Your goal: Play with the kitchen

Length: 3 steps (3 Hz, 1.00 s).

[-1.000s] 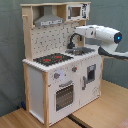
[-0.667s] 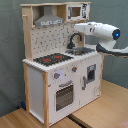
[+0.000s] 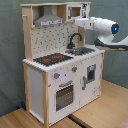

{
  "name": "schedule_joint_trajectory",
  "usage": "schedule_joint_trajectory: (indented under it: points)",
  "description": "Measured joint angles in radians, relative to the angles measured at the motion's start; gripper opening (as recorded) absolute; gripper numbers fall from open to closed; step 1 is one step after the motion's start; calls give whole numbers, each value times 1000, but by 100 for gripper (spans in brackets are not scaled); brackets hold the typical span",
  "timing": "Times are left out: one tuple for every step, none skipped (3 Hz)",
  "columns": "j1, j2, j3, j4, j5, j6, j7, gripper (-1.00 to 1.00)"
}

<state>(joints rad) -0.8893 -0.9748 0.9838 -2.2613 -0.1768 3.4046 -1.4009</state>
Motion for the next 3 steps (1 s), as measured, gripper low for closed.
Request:
schedule_joint_trajectory:
  points:
    - [-26, 71, -14, 53, 0, -1, -57, 100]
    - [-58, 149, -5, 87, -1, -1, -112, 100]
    - [-113, 194, 63, 112, -1, -3, -126, 100]
